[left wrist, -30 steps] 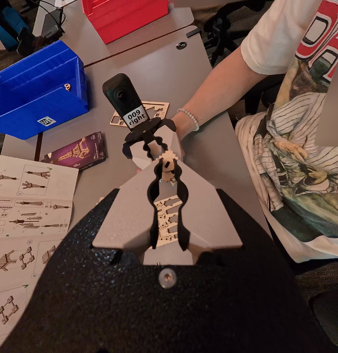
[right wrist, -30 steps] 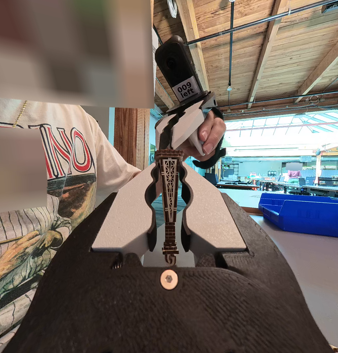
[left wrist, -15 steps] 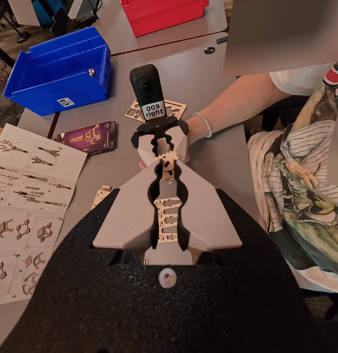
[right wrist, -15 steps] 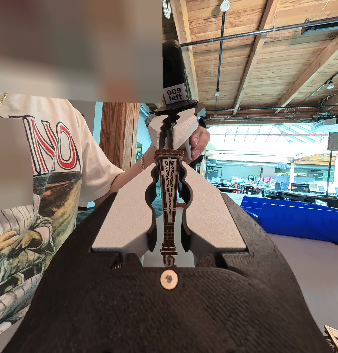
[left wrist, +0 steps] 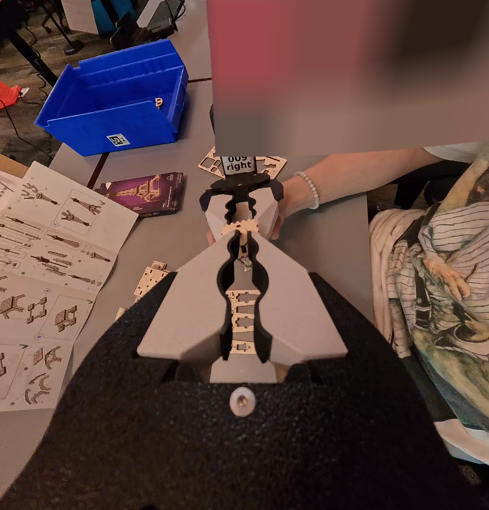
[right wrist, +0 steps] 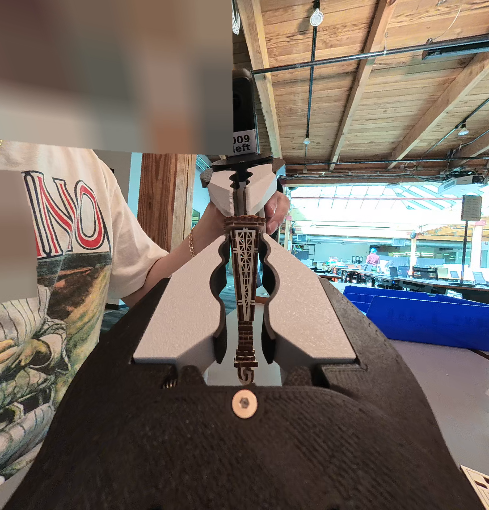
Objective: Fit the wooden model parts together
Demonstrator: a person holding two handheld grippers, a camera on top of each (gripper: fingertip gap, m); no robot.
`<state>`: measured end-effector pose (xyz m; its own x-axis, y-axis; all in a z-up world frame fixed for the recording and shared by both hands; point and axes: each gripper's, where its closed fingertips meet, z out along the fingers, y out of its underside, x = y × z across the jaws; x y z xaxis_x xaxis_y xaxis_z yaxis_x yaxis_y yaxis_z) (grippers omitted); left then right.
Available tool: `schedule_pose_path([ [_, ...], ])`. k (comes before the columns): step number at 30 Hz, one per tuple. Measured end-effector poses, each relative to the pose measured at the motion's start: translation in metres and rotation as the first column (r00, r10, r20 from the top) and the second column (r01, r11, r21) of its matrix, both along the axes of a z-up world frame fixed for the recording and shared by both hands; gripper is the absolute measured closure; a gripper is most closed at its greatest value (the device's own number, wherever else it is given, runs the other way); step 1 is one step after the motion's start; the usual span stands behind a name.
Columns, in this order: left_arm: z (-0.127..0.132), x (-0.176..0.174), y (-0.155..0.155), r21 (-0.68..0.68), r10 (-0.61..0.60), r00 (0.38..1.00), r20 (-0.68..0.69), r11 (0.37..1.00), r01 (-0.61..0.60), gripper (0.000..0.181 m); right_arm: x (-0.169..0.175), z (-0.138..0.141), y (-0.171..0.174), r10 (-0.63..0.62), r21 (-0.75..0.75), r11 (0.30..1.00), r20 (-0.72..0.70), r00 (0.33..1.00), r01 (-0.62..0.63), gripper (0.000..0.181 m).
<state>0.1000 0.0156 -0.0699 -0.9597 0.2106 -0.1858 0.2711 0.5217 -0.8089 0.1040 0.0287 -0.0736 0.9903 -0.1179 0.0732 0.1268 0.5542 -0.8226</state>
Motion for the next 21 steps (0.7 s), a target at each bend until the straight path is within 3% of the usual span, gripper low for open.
schedule_pose_path([
  [7,0.011,-0.001,0.004,-0.041,-0.013,1.0,0.006,0.999,0.013,0.168,-0.002,-0.001,0.002,0.019,-0.005,1.0,0.0,1.0,-0.019,0.164],
  [14,0.001,-0.005,0.005,-0.019,-0.083,0.996,-0.042,0.996,0.082,0.165,-0.008,0.0,0.004,0.054,-0.011,0.998,0.012,0.998,-0.054,0.163],
  [21,-0.002,-0.005,0.004,-0.022,-0.069,0.997,-0.044,0.997,0.068,0.168,-0.007,-0.001,0.005,0.052,-0.013,0.999,0.01,0.999,-0.052,0.163],
])
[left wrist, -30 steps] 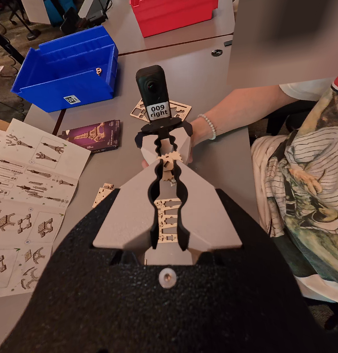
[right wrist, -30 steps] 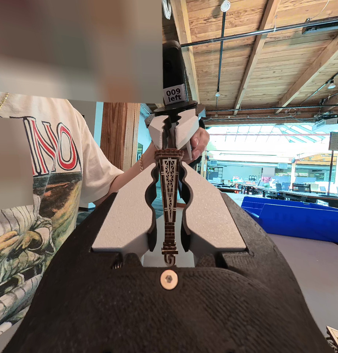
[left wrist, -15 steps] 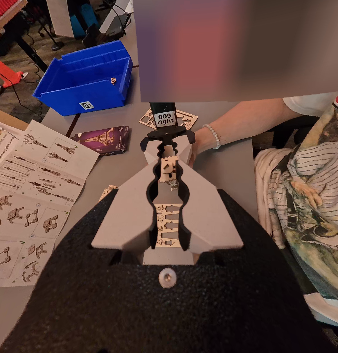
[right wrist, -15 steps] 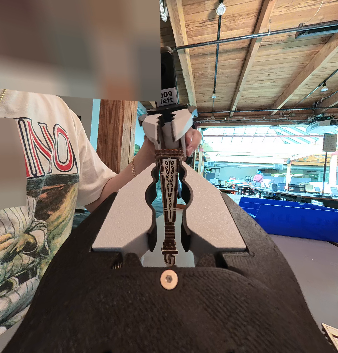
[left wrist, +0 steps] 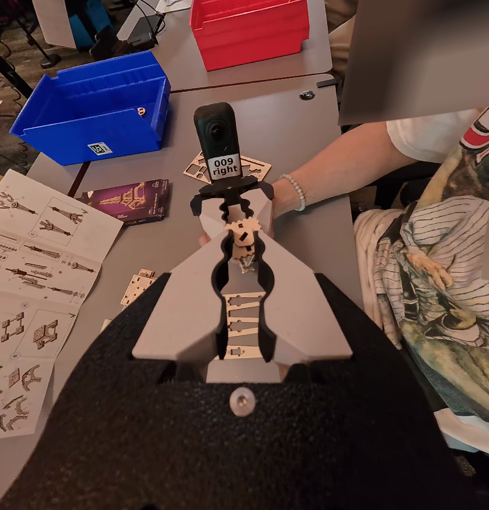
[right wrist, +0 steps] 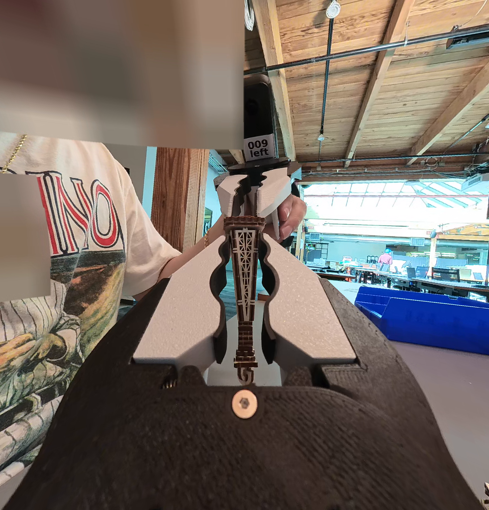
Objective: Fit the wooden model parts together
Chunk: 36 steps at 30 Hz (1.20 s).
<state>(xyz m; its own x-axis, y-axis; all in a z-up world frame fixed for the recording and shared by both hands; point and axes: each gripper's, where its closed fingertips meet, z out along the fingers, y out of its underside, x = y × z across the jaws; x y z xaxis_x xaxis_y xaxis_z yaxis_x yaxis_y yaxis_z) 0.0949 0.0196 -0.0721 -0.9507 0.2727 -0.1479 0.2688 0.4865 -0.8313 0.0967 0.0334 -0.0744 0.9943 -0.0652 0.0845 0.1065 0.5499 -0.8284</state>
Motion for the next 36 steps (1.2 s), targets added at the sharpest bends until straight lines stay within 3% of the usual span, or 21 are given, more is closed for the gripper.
schedule_pose_path([
  [29,-0.001,0.0032,-0.0014,0.023,0.072,0.997,0.004,0.997,-0.072,0.166,0.0022,-0.0002,-0.0011,-0.027,0.01,1.0,0.007,1.0,0.027,0.164],
  [36,0.0075,0.0028,-0.0018,-0.032,0.081,0.997,-0.01,0.996,-0.082,0.153,0.0042,0.0001,-0.0026,-0.02,0.024,1.0,-0.013,1.0,0.02,0.164],
])
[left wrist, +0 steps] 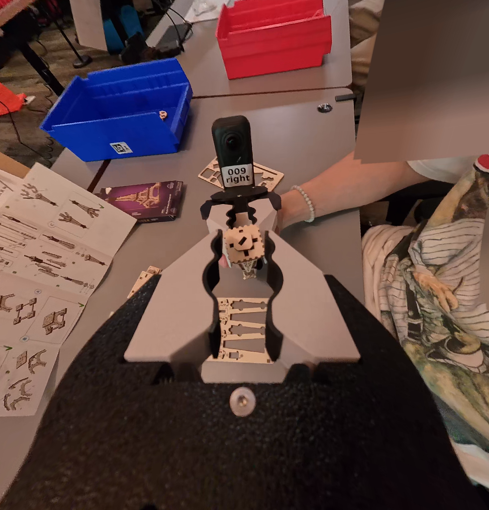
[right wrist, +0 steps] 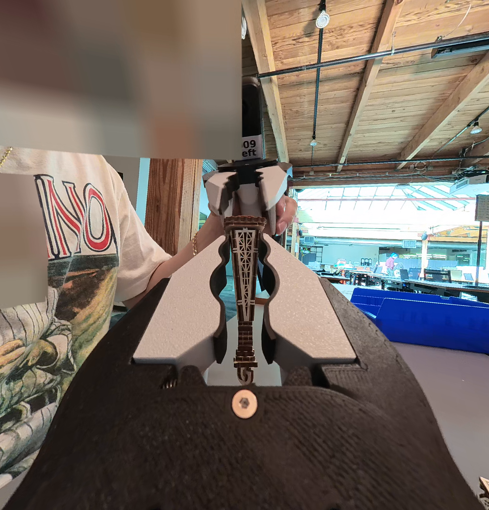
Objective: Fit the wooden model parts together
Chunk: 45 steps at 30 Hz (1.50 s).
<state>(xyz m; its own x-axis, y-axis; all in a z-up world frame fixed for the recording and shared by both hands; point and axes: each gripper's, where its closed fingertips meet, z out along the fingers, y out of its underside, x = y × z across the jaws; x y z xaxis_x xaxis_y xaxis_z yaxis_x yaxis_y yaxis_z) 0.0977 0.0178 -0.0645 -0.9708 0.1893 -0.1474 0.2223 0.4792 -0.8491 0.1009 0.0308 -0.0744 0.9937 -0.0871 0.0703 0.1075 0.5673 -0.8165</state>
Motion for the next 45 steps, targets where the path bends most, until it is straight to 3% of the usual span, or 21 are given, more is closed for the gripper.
schedule_pose_path([
  [4,0.006,0.008,0.004,-0.077,0.088,0.995,-0.046,0.993,-0.092,0.148,0.003,0.004,-0.005,-0.006,0.04,0.999,-0.021,1.0,0.007,0.164],
  [12,-0.01,0.012,0.003,-0.157,0.161,0.982,-0.102,0.972,-0.176,0.143,0.005,0.005,-0.006,-0.016,0.048,0.999,-0.028,0.999,0.017,0.164],
  [22,-0.014,0.009,0.004,-0.167,0.121,0.985,-0.124,0.976,-0.141,0.154,0.007,0.0,0.001,-0.061,-0.01,0.998,-0.015,0.998,0.061,0.163],
  [29,-0.013,0.011,0.012,-0.184,0.013,0.997,-0.081,0.983,-0.028,0.154,0.008,-0.01,0.014,-0.13,-0.143,0.981,0.035,0.991,0.133,0.155],
  [36,-0.027,0.01,0.014,-0.125,-0.091,0.996,-0.012,0.988,0.089,0.154,0.015,-0.03,0.028,-0.188,-0.304,0.933,0.042,0.981,0.192,0.148],
  [41,-0.036,0.014,0.017,-0.075,-0.102,0.995,0.009,0.992,0.102,0.154,0.017,-0.038,0.033,-0.209,-0.359,0.912,0.008,0.978,0.198,0.145],
  [45,-0.04,0.017,0.019,-0.045,-0.106,0.994,0.04,0.993,0.108,0.154,0.018,-0.042,0.035,-0.227,-0.392,0.896,0.003,0.974,0.21,0.153],
])
